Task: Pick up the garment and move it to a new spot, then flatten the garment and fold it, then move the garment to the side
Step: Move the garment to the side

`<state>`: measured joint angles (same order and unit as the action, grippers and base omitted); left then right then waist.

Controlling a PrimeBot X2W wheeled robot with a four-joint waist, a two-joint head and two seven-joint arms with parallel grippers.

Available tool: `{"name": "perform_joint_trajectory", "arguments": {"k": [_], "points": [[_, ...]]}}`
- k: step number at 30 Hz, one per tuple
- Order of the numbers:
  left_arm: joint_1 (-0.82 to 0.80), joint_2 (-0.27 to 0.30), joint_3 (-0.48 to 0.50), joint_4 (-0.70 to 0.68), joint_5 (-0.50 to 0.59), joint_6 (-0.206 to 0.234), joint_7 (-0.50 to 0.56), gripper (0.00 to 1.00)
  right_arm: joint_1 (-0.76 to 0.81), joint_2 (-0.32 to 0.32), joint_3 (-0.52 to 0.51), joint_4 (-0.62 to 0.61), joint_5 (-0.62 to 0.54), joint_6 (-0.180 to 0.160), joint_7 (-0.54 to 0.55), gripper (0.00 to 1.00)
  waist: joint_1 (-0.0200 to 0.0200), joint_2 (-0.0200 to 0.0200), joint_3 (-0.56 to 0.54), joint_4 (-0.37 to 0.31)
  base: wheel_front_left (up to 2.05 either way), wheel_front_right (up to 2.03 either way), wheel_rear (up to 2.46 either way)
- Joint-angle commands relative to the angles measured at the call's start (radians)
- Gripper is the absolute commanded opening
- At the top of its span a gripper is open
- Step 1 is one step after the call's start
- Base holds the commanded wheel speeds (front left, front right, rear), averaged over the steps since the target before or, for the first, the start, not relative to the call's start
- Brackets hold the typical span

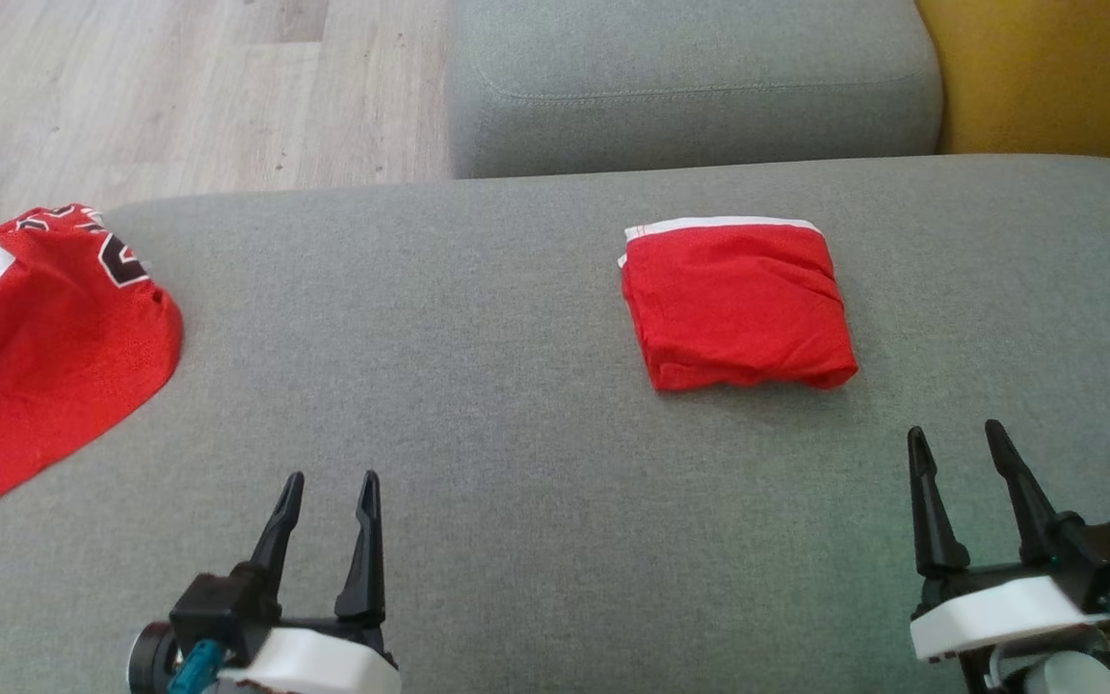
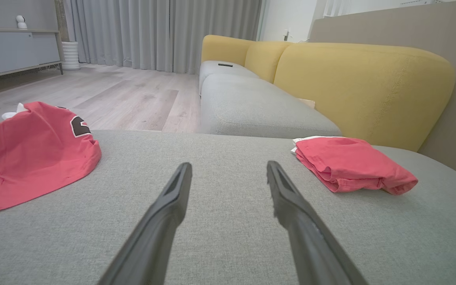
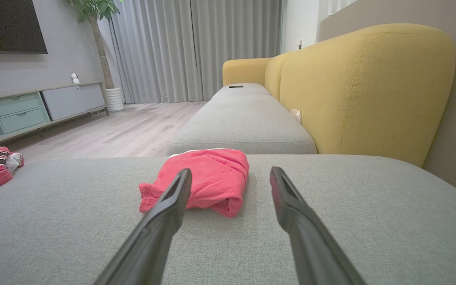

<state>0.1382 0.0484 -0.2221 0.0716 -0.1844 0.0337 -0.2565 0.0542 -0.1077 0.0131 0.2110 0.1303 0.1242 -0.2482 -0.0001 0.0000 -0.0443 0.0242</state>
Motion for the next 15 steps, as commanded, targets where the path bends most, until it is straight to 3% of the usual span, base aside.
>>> {"name": "perform_joint_trajectory", "arguments": {"k": [1,15], "points": [[-0.051,0.002,0.025,-0.028,0.008,-0.005,-0.005,1.0,-0.019,-0.004,0.017,-0.031,-0.013,0.007,-0.013,1.0,0.0001,0.0,-0.001,0.0,0.0,0.0,0.0],[-0.049,0.002,0.021,-0.024,0.021,-0.004,-0.005,1.0,-0.008,0.009,0.009,-0.031,-0.014,0.007,-0.013,1.0,0.0001,0.0,-0.006,-0.004,0.0,0.0,0.0]]}}
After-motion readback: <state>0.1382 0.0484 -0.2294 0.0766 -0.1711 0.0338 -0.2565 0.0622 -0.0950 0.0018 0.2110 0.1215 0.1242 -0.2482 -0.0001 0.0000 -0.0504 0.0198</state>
